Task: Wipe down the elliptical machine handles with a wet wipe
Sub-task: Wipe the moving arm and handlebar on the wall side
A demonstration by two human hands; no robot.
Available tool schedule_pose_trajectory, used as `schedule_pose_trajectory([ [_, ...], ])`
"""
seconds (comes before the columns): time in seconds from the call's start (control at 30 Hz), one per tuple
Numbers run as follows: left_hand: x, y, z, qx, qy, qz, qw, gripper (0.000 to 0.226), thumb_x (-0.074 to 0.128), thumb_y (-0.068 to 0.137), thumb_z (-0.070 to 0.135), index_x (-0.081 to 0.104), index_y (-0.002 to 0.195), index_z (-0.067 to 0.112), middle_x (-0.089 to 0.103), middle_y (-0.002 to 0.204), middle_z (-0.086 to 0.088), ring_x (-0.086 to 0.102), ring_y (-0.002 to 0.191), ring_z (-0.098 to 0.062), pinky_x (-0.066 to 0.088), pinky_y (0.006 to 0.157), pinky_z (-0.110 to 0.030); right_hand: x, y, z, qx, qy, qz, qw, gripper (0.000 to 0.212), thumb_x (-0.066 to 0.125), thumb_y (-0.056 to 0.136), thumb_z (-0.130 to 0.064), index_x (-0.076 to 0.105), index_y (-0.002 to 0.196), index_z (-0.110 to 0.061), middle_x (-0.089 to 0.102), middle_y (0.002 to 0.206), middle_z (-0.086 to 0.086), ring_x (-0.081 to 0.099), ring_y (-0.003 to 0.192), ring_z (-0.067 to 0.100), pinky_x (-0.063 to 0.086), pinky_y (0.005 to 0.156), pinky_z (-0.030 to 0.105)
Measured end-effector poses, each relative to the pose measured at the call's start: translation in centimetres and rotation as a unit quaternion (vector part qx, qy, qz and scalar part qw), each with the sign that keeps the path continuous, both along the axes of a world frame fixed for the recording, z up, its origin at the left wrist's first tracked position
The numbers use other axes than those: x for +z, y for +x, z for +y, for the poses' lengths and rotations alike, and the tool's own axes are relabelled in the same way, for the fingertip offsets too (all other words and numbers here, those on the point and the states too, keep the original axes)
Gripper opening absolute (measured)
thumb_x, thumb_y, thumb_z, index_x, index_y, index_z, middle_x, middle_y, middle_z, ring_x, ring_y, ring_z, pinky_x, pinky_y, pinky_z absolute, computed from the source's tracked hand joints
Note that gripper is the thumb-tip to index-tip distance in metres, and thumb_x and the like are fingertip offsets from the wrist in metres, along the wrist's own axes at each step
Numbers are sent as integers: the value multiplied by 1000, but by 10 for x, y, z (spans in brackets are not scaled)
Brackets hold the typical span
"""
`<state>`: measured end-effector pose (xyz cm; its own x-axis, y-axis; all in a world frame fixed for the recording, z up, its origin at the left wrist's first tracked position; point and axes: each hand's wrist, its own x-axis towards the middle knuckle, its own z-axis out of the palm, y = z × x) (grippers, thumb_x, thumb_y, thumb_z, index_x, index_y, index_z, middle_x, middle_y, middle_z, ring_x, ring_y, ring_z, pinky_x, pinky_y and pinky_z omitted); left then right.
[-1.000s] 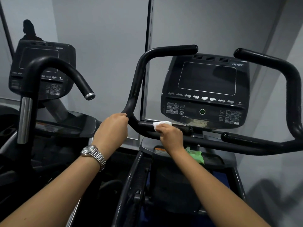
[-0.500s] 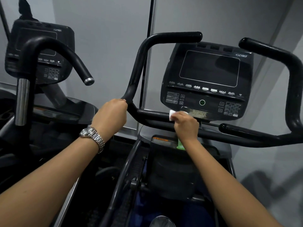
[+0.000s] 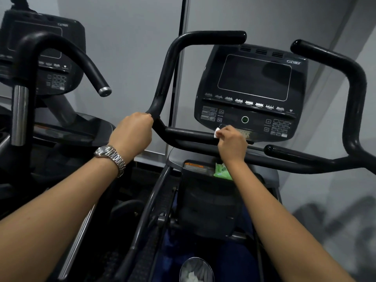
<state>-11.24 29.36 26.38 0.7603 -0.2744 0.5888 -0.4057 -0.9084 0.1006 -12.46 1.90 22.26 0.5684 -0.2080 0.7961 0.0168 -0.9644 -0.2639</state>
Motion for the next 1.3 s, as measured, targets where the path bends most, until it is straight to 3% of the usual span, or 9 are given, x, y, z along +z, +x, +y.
schedule_pose_trajectory([
  [0.23, 2, -3, 0, 0, -1, 5, 1000, 23, 46, 86, 1, 64, 98, 9, 67, 105, -7, 57, 69, -23, 40, 56, -29, -22, -13, -15, 68, -104, -31, 992, 24, 70, 65, 11, 72, 72, -11, 66, 81, 0, 62, 73, 22, 49, 50, 26],
  [0.3, 2, -4, 0, 4, -5, 0, 1000, 23, 46, 86, 1, 64, 100, 8, 66, 103, -9, 58, 71, -24, 44, 58, -32, -21, -13, -19, 61, -107, -47, 991, 22, 71, 65, 11, 71, 70, -10, 64, 78, 0, 59, 71, 23, 49, 48, 29],
  [0.4, 3, -6, -1, 8, -12, -3, 1000, 25, 46, 88, 1, 63, 105, 8, 65, 100, -11, 62, 79, -29, 51, 68, -36, -25, -11, -14, 57, -135, -38, 989, 17, 70, 70, 8, 69, 75, -8, 62, 82, 2, 57, 77, 23, 47, 47, 29],
  [0.6, 1, -3, -1, 6, 4, -6, 1000, 24, 47, 86, 1, 64, 101, 9, 66, 109, -7, 63, 82, -28, 51, 67, -34, -24, -7, -29, 84, -274, -71, 956, 8, 67, 80, 3, 68, 75, -3, 61, 81, 6, 57, 79, 24, 53, 56, 33],
  [0.7, 2, -3, 0, 6, 6, -9, 1000, 23, 47, 86, 0, 64, 97, 10, 66, 108, -7, 63, 79, -27, 52, 66, -34, -22, 5, -18, 110, -299, -88, 944, 20, 58, 91, -6, 68, 75, -3, 60, 81, 5, 57, 80, 22, 51, 59, 30],
  [0.97, 1, -2, 0, 4, 2, -7, 1000, 26, 47, 87, 1, 65, 102, 11, 66, 110, -5, 64, 84, -23, 53, 70, -30, -16, 46, 46, 165, -319, -5, 933, 8, 60, 76, 2, 65, 74, -4, 58, 81, 5, 55, 76, 23, 50, 48, 33],
  [1.1, 1, -2, 0, 2, -7, -1, 1000, 26, 47, 87, 0, 66, 102, 10, 65, 110, -5, 64, 88, -23, 55, 74, -34, -11, 62, 76, 178, -288, 60, 939, 22, 71, 63, 9, 57, 71, -5, 53, 79, 8, 51, 71, 24, 43, 38, 28],
  [1.2, 1, -2, 0, 3, -9, 3, 1000, 27, 47, 86, 0, 66, 104, 10, 66, 110, -6, 64, 90, -24, 55, 76, -36, -10, 65, 76, 187, -254, 64, 947, 26, 72, 66, 7, 59, 83, -7, 53, 84, 8, 52, 73, 26, 45, 40, 31],
  [1.3, 2, -2, 0, 2, -12, 7, 1000, 28, 47, 86, 0, 65, 105, 9, 66, 110, -7, 64, 90, -24, 55, 75, -35, -7, 52, 59, 182, -220, 54, 957, 9, 68, 79, -2, 62, 85, -4, 57, 83, 9, 54, 72, 26, 47, 44, 33],
])
